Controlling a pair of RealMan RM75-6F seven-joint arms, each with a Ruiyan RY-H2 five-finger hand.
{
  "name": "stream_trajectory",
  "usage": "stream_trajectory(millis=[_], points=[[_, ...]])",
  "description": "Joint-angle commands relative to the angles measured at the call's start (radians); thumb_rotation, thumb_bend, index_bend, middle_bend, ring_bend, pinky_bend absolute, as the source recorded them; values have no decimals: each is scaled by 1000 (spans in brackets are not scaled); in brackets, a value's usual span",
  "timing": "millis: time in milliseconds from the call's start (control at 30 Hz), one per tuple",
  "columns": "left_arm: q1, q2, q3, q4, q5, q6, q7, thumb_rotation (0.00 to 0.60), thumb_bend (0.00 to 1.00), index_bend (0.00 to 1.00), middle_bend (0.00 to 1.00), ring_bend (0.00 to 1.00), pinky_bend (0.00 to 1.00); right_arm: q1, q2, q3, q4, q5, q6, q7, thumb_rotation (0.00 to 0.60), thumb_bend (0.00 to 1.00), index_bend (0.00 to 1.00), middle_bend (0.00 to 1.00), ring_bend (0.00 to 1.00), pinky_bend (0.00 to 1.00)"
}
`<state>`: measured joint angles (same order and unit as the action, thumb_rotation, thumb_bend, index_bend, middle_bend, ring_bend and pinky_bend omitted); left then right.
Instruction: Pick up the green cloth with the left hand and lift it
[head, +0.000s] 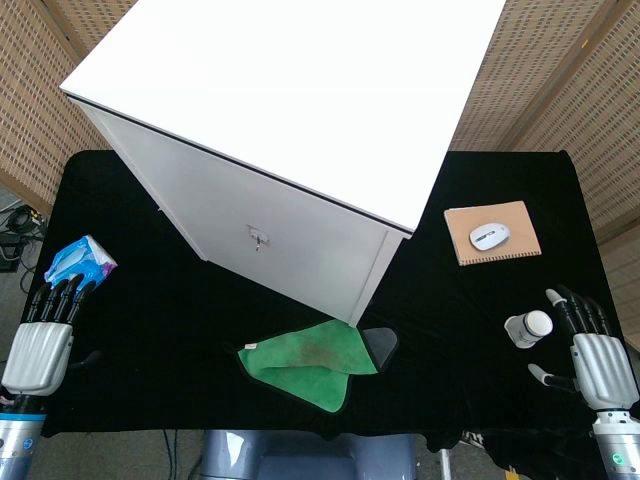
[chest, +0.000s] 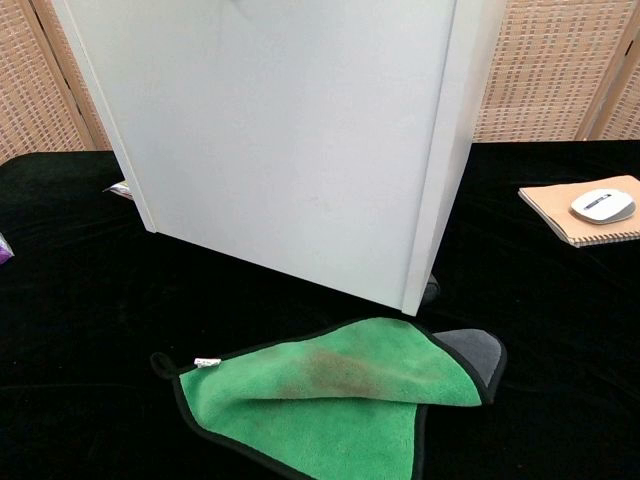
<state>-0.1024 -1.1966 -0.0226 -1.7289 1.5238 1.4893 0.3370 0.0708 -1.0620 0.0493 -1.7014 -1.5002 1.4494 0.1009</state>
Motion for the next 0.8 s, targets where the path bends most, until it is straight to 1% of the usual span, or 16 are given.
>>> stream_trajectory(millis=[33,600,800], points=[[0,0,0,0,-1,-1,0,600,40,0,0,0,0,0,0,0,0,1,0,0,600,78,0,0,0,0],[-4,-1,4,2,7,-7,-9,600,41,0,0,0,0,1,-1,5,-1,12,-2,-1,600,77,0,0,0,0],[-5,-15,8,5,22,-3,4,600,42,0,1,0,0,0,1,6,0,13,-2,3,600,78,0,0,0,0]])
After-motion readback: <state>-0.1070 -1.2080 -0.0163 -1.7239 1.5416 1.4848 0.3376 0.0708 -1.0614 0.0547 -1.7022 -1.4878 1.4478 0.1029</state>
